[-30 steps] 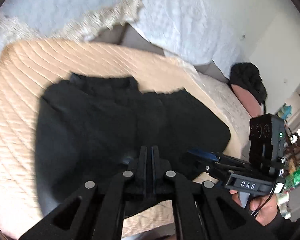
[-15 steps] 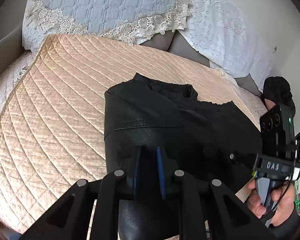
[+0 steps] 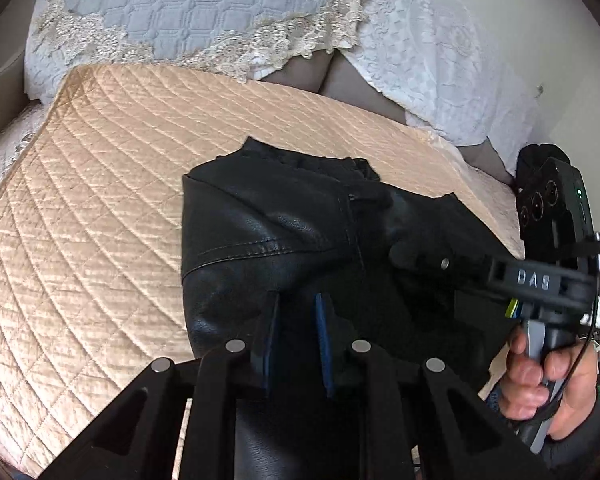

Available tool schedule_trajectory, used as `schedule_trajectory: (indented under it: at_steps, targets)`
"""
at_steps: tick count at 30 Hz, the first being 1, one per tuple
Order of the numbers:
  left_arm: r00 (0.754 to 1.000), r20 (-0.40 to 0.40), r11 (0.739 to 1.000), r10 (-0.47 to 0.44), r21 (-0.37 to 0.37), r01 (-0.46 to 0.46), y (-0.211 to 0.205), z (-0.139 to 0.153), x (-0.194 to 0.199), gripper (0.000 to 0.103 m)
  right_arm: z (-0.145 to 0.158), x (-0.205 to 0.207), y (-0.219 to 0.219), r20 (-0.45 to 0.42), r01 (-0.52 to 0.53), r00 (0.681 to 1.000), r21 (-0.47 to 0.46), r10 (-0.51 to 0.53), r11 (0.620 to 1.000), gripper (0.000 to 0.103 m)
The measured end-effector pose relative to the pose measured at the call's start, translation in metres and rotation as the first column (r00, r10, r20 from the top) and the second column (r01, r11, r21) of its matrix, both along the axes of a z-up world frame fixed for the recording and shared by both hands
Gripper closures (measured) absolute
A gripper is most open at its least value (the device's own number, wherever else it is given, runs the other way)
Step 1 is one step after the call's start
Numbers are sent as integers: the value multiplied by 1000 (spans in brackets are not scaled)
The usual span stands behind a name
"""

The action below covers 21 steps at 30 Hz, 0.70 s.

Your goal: Fold large clothes

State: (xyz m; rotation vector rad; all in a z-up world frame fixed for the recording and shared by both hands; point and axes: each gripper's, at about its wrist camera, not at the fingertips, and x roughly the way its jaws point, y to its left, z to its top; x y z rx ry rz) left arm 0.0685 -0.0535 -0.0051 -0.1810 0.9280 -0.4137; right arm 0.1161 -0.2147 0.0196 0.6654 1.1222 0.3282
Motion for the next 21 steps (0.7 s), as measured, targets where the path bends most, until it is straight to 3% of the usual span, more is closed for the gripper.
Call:
schedule_trajectory:
  at_steps: [5,10,16,17,21]
  targets:
    - [1000,-6,999,-23,28,23,-14,-14,2,84,-27,-8,-12,-67,18,998,-41,-21,999,97]
    - [1000,5,999,-29,35,29,-14,-16,-1,83,-17,-11,-12,-54,-10,998,-75,6,997,95]
    - [999,5,999,-37,29,36,-8,-10,-9,83,24,-25,-8,26,-58,998,-139,62,989,91]
    - [999,7,999,-41,29,41,-8,-10,-12,81,28,-34,-6,39,-73,996,-145,79,987,87]
    - [998,24,997,-53,48,52,-8,-10,-22,79,0,-57,10,-40,-159,987,-175,154,972,84]
